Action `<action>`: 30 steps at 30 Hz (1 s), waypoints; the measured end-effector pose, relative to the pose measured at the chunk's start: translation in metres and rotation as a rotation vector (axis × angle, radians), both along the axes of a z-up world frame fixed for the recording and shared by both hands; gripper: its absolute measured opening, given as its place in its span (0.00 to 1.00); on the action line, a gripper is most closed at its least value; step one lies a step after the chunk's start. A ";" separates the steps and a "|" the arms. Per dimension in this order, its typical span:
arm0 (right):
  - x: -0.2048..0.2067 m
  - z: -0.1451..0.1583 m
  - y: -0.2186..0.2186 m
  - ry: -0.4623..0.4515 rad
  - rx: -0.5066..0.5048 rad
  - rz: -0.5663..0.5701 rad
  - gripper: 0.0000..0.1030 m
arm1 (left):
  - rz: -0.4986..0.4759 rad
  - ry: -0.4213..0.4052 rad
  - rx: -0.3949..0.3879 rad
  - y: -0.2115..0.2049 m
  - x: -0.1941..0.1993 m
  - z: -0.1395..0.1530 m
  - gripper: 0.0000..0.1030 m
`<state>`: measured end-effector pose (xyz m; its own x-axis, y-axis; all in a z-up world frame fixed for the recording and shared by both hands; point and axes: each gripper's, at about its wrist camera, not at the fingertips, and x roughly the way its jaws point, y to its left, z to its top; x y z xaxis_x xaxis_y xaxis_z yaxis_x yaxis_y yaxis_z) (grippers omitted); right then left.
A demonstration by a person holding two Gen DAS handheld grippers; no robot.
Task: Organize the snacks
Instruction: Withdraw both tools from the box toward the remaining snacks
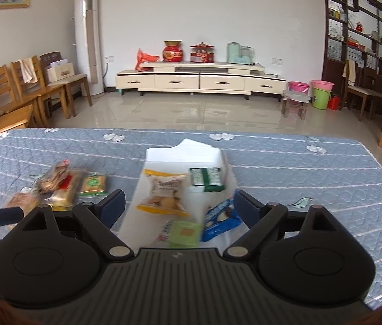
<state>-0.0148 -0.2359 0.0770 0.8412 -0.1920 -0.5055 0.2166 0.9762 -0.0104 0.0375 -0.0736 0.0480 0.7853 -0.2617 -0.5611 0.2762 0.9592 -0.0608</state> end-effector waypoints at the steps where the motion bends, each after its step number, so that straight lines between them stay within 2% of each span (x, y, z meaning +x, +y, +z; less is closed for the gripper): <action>1: 0.000 -0.001 0.004 0.002 0.000 0.007 1.00 | 0.006 -0.001 -0.002 0.004 0.000 0.000 0.77; 13: 0.007 -0.011 0.058 0.030 -0.010 0.100 1.00 | 0.097 0.001 -0.026 0.064 -0.007 -0.009 0.77; 17: 0.012 -0.017 0.073 0.047 -0.009 0.133 1.00 | 0.162 -0.011 0.003 0.095 -0.007 -0.015 0.77; 24: 0.030 -0.029 0.096 0.080 0.010 0.172 1.00 | 0.286 0.032 0.003 0.149 0.004 -0.029 0.77; 30: 0.052 -0.042 0.113 0.124 0.038 0.204 1.00 | 0.333 0.056 -0.009 0.172 0.015 -0.037 0.78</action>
<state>0.0371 -0.1232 0.0345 0.7918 -0.0031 -0.6107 0.0138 0.9998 0.0128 0.0529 0.0982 0.0106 0.7965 -0.0009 -0.6047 -0.0564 0.9955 -0.0758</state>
